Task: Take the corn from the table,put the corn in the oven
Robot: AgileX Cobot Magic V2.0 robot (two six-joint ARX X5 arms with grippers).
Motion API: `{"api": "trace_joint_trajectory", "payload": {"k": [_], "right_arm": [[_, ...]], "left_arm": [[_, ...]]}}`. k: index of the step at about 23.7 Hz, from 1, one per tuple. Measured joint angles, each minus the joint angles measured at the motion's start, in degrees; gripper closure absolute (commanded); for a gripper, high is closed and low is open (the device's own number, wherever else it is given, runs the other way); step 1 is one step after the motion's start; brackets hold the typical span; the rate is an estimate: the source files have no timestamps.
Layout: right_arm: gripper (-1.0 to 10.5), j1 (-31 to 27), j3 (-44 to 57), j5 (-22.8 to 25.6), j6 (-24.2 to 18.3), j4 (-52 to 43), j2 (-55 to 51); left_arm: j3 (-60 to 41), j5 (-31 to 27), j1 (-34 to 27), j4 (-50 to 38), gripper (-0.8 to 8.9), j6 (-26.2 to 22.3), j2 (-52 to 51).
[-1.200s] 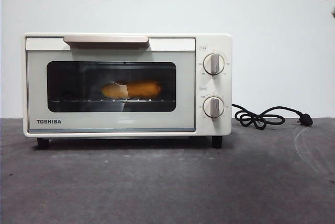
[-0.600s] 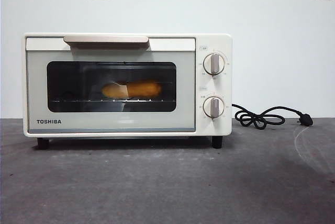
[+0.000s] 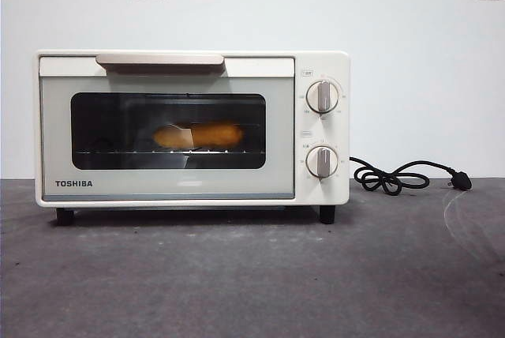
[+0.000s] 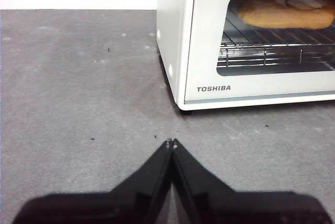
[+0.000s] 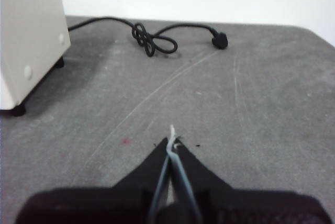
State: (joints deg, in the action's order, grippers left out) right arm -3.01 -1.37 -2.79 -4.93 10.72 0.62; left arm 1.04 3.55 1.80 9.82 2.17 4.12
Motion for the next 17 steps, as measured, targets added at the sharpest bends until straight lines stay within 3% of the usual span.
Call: {"api": "trace_joint_trajectory", "payload": {"k": [17], "right_arm": [[9.5, 0.0, 0.0, 0.0, 1.31, 0.0, -0.02]], "left_arm": [[0.0, -0.02, 0.0, 0.0, 8.17, 0.0, 0.0]]}}
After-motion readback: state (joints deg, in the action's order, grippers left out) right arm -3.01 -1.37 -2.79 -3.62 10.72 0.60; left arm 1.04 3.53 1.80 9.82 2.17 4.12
